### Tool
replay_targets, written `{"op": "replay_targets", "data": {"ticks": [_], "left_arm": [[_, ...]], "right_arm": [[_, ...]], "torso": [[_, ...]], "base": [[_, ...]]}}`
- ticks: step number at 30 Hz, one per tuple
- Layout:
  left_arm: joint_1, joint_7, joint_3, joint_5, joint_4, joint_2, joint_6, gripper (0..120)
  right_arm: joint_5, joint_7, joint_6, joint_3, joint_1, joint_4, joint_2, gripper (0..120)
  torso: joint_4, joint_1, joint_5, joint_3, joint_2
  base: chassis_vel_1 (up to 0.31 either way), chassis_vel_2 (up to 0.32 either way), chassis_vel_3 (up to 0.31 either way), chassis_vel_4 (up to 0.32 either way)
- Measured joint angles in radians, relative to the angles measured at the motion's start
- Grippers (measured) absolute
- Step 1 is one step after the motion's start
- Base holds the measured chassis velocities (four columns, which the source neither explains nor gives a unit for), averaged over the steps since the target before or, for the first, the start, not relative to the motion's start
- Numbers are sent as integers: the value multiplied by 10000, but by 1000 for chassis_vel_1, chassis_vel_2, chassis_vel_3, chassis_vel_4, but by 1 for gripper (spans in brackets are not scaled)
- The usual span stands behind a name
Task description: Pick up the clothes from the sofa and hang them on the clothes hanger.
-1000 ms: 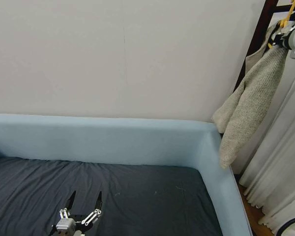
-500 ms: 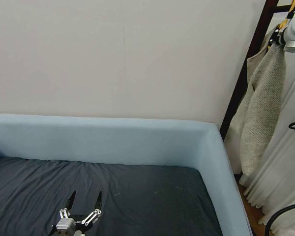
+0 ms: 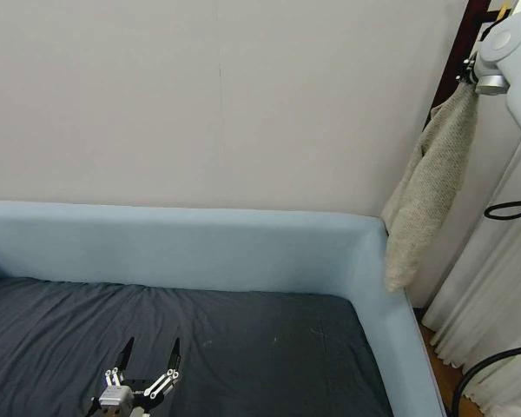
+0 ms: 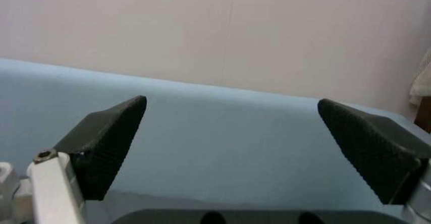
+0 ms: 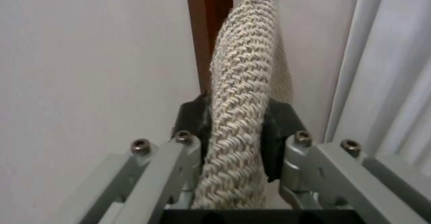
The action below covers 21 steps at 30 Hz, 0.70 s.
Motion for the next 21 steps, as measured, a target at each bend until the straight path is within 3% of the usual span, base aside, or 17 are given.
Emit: {"op": "replay_targets", "data": {"ticks": [9, 14, 17, 18, 21], "left_arm": [[0, 0, -1, 0, 0, 1, 0, 100], [0, 1, 0, 0, 0, 0, 0, 100], [0, 0, -1, 0, 1, 0, 0, 100], [0, 0, -1, 0, 1, 0, 0, 100], [-1, 1, 0, -1, 1, 1, 0, 100]], "right_arm": [[224, -194, 146, 110, -676, 2317, -1255, 58], [-154, -1617, 1082, 673, -1753, 4227, -2248, 77], [-879, -2941, 2378, 1549, -3138, 5563, -3120, 90], [-879, -2941, 2378, 1549, -3138, 5563, -3120, 90], [-653, -3743, 3351, 3347, -5345, 7103, -4093, 99]], "torso": [[-2, 0, 3, -1, 0], [2, 0, -1, -2, 1], [1, 1, 7, 0, 0], [1, 1, 7, 0, 0], [-9, -1, 6, -2, 1]], "base": [[0, 0, 0, 0], [0, 0, 0, 0], [0, 0, 0, 0], [0, 0, 0, 0], [0, 0, 0, 0]]}}
